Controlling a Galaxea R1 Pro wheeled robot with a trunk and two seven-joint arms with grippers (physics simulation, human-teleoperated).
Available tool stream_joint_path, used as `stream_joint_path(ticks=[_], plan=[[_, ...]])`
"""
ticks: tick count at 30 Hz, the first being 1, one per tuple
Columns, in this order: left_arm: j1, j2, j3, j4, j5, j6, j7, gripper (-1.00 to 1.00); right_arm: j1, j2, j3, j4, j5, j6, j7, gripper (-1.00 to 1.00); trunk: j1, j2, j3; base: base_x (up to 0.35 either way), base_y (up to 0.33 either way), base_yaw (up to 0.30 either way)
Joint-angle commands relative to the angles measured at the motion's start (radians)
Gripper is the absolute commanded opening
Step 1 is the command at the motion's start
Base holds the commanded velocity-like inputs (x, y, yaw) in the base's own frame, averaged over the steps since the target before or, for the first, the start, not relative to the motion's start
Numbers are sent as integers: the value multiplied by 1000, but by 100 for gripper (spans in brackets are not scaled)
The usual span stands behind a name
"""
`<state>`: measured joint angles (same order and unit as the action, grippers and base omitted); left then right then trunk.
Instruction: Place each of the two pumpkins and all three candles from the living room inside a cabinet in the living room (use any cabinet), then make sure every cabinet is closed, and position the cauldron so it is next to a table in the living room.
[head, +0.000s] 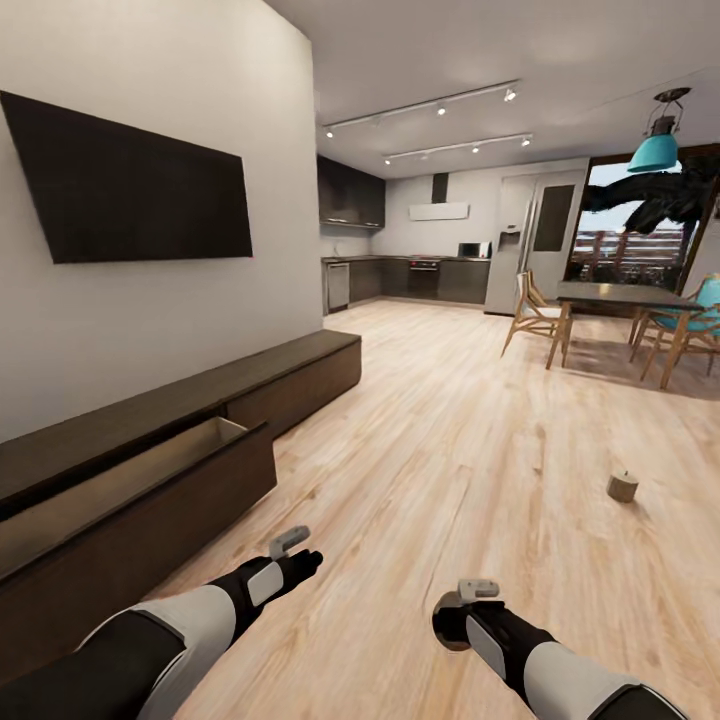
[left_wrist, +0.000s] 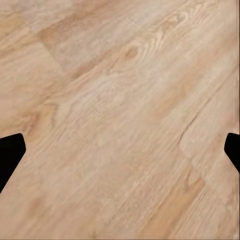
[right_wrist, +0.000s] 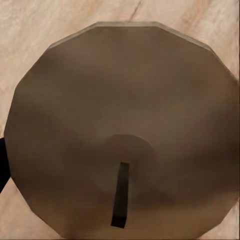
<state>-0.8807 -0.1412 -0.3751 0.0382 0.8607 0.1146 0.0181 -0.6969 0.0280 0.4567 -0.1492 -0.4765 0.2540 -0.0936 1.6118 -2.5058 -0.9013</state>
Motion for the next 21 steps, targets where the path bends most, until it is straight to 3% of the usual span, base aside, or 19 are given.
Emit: stream_joint_path(ticks=[1,21], plan=[[-1,0,-8,2,9,2,2,100,0,0,8,-3,-8,5,-6,-100,0,0,-1,300,-200,-290],[-1,-1,-8,2,8,2,3,100,0,0,8,-3,-9,5,-6,-100,0,0,-1,300,-200,-291]])
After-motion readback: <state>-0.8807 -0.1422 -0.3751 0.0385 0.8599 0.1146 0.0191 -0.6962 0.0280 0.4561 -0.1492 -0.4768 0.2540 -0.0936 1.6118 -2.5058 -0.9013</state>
